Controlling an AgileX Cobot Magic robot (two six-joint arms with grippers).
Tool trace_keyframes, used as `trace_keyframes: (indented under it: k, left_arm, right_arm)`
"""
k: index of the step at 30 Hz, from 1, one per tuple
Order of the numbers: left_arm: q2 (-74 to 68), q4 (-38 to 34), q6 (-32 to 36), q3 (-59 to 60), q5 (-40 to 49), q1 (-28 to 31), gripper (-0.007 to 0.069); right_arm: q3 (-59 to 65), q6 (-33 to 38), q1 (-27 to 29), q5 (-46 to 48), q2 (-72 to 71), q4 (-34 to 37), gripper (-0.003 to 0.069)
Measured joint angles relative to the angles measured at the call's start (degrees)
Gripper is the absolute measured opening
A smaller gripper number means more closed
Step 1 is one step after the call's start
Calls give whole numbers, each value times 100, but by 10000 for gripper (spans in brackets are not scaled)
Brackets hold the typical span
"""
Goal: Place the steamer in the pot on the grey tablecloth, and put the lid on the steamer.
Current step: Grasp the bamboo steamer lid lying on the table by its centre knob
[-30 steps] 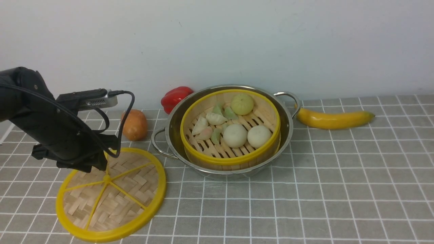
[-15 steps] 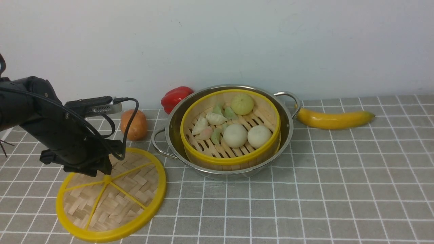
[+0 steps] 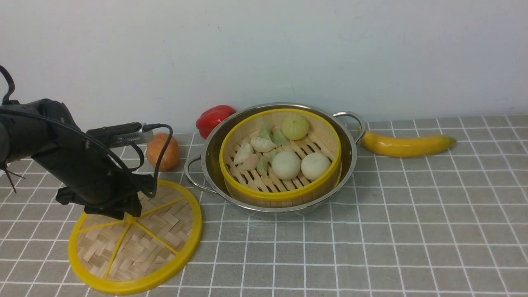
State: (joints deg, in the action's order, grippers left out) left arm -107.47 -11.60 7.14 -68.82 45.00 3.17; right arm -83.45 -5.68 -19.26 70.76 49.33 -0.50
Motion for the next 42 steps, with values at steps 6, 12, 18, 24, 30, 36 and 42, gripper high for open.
trace_keyframes:
  k: [6, 12, 18, 24, 30, 36, 42]
  left_arm:
    - [0, 23, 0, 0, 22, 0, 128]
    - [0, 23, 49, 0, 47, 0, 116]
    - [0, 23, 60, 0, 82, 0, 147]
    - [0, 23, 61, 0, 123, 0, 234]
    - [0, 24, 61, 0, 165, 0, 176]
    - [0, 357, 61, -88, 325, 0, 113]
    - [30, 1656, -212, -1197, 1582, 0, 113]
  right_arm:
    - [0, -4, 0, 0, 0, 14, 461]
    - [0, -11, 0, 0, 0, 14, 461]
    - [0, -23, 0, 0, 0, 16, 461]
    - [0, -23, 0, 0, 0, 16, 461]
    - [0, -24, 0, 0, 0, 50, 461]
    - [0, -53, 0, 0, 0, 50, 461]
    - [0, -79, 0, 0, 0, 16, 461]
